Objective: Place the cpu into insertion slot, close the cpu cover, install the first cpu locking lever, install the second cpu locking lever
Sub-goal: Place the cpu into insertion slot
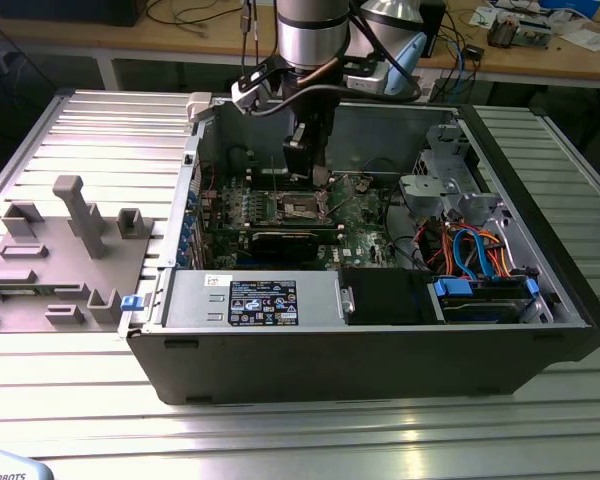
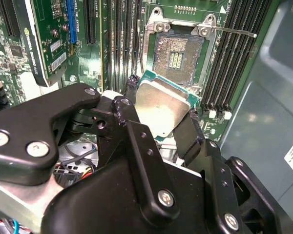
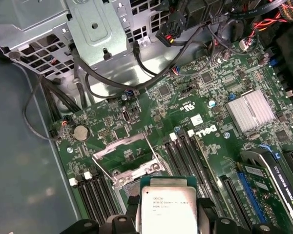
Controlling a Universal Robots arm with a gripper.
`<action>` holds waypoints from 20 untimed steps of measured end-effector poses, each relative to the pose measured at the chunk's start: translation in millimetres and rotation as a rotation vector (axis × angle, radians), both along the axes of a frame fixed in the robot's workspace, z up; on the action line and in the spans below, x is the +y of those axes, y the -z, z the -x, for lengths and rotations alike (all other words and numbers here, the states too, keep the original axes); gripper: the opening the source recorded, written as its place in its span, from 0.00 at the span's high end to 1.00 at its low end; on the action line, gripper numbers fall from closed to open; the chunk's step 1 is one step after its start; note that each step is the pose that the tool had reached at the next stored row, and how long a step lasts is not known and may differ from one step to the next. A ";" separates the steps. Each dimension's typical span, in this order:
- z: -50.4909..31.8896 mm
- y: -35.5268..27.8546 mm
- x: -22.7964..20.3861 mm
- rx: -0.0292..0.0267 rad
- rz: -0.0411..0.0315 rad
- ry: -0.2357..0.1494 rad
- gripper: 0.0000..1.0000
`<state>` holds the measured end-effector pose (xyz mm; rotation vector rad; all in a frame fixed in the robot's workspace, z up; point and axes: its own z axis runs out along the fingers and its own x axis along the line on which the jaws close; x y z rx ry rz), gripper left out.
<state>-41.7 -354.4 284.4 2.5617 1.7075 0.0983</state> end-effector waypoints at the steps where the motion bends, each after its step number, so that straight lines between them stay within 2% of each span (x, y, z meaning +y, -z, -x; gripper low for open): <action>1: 0.0 0.0 0.0 0.0000 0.0000 -0.018 0.45; 5: 0.0 0.2 0.0 0.0000 0.0000 -0.106 0.45; 6: 0.0 0.4 0.0 0.0000 -0.0001 -0.139 0.45; 17: 0.0 0.9 0.0 0.0000 -0.0001 -0.364 0.45; 18: 0.0 0.9 0.0 0.0000 -0.0001 -0.381 0.45; 20: 0.0 0.9 0.0 0.0000 -0.0001 -0.389 0.45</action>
